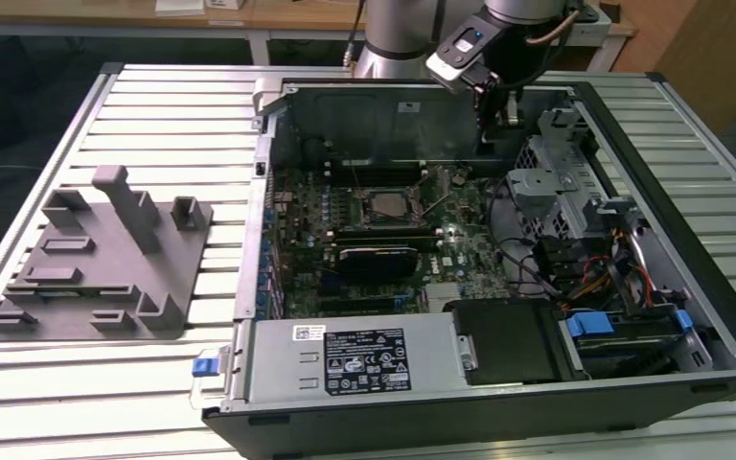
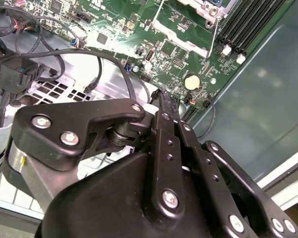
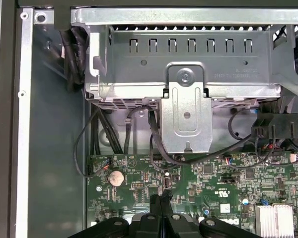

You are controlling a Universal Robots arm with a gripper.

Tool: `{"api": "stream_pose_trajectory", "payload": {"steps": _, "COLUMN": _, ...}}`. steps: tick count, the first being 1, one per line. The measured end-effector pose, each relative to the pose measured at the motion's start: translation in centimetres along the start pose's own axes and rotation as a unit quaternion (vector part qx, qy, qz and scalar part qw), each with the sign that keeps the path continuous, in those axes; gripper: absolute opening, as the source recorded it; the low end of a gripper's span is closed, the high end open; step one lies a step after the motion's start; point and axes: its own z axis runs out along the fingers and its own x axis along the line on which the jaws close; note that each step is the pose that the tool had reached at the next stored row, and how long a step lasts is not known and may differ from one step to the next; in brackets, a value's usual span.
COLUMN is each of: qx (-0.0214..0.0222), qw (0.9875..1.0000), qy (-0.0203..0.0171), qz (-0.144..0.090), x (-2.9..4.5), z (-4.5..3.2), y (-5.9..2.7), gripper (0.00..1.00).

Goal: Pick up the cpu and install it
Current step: 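Close the cpu cover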

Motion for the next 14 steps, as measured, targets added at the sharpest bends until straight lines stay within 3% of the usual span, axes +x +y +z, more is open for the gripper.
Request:
{"api": "stream_pose_trajectory", "payload": {"steps": 11, "qx": 0.0000, "qw": 1.0000, "qy": 0.0000, "qz": 0.000, "x": -0.01, "z": 0.37, "y": -0.12, "gripper": 0.11}}
{"api": "stream_pose_trajectory", "payload": {"steps": 12, "qx": 0.0000, "qw": 1.0000, "qy": 0.0000, "qz": 0.000, "x": -0.09, "z": 1.42, "y": -0.20, "gripper": 0.11}}
{"api": "stream_pose_trajectory", "payload": {"steps": 14, "qx": 0.0000, "qw": 1.0000, "qy": 0.0000, "qz": 0.000, "x": -0.10, "z": 1.53, "y": -0.21, "gripper": 0.11}}
